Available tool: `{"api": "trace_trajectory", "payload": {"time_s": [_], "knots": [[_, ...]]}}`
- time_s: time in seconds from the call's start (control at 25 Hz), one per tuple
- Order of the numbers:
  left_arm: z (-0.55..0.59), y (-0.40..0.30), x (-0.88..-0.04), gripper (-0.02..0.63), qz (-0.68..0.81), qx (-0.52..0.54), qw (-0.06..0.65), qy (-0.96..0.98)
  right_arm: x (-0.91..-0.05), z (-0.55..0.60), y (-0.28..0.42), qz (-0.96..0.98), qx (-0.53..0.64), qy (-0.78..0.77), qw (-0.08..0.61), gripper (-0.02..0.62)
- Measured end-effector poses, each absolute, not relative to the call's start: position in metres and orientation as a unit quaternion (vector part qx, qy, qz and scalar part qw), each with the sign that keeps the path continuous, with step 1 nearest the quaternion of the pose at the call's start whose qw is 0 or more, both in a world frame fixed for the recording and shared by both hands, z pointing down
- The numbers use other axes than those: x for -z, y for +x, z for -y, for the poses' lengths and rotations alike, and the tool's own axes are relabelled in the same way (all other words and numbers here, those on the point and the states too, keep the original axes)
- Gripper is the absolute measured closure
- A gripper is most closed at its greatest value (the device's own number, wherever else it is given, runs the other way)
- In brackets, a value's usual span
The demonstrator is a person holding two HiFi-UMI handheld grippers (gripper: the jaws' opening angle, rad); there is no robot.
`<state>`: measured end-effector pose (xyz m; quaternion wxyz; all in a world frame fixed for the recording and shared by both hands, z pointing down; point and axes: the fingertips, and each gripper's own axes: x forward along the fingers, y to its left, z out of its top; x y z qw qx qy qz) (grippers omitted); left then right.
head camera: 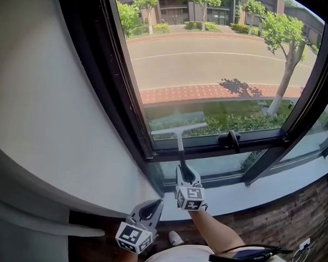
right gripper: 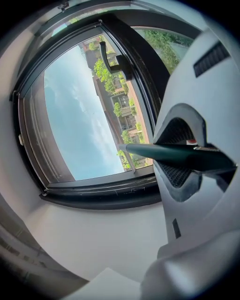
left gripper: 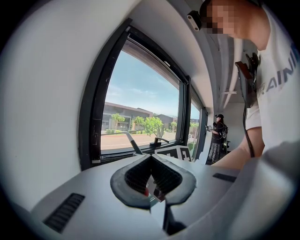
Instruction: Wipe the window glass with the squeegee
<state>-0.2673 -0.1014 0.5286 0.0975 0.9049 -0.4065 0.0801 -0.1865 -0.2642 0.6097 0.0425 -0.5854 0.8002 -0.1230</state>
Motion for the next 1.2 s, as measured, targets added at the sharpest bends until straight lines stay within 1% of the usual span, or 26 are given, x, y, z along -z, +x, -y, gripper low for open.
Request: {"api": "trace_trajectory", "payload": {"time_s": [0.48,0.68,0.92,1.04,1.2], "knots": [[0.099,-0.264,-0.539,0.588,0.403,-0.098,0.105,0.904,-0.645,0.261,-0.186,-0.797,0.170,-0.579,0.036,0.497],[0.100,-0.266,-0.542,0.588,0.403,-0.101,0.109,0.903,-0.659,0.260,-0.185,-0.796,0.173,-0.580,0.011,0.497],[0.100,-0.264,-0.542,0.588,0.401,-0.101,0.113,0.904,-0.656,0.257,-0.183,-0.802,0.170,-0.572,0.001,0.497],[0.102,-0.263,-0.544,0.588,0.399,-0.098,0.115,0.904,-0.658,0.257,-0.183,-0.805,0.155,-0.572,-0.020,0.497],[0.103,-0.261,-0.548,0.588,0.394,-0.097,0.118,0.906,-0.672,0.257,-0.182,-0.798,0.153,-0.578,-0.074,0.496]]}}
